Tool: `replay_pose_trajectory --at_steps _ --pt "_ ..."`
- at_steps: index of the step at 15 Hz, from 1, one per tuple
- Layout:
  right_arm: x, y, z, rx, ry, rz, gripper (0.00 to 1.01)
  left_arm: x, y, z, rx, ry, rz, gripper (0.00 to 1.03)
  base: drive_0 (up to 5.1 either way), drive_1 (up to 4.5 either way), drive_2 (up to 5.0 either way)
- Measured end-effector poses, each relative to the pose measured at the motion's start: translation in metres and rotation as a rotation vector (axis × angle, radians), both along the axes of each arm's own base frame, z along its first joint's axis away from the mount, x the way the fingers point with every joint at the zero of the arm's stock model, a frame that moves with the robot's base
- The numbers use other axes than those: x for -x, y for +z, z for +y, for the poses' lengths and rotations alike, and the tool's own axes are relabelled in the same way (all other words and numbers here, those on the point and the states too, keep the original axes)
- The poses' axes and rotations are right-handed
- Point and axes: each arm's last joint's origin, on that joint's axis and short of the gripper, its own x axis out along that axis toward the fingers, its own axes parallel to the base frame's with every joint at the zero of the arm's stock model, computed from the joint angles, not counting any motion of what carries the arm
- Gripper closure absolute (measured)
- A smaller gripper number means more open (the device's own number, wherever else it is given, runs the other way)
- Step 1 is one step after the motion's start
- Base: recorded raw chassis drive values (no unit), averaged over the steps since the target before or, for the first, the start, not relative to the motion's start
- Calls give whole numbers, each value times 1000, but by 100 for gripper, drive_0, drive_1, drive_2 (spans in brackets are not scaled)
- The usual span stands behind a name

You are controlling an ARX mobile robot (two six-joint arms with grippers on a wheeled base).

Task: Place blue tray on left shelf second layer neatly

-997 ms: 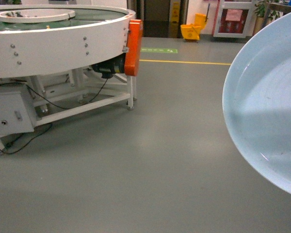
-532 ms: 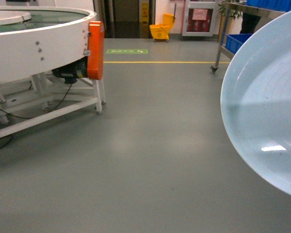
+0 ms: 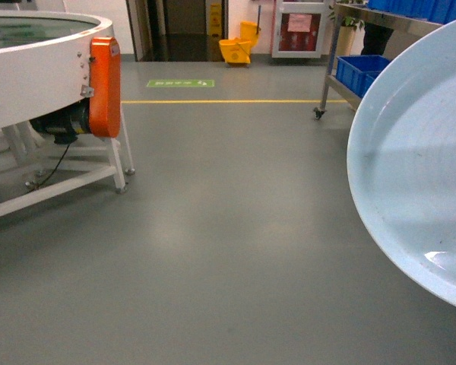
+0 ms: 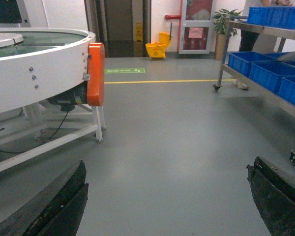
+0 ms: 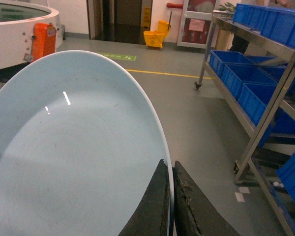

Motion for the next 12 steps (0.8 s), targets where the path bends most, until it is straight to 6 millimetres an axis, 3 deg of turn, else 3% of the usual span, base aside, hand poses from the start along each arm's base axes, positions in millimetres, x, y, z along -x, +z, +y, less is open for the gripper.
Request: replay_pose_trajectory --at_steps 5,7,12 --pt "0 0 0 0 0 -1 99 0 0 0 0 0 0 5 312 178 -494" --pt "0 0 0 0 -5 2 99 0 0 0 0 -2 -1 5 9 264 -245" --pt "0 0 0 0 -2 -1 99 0 0 0 0 2 0 5 42 42 42"
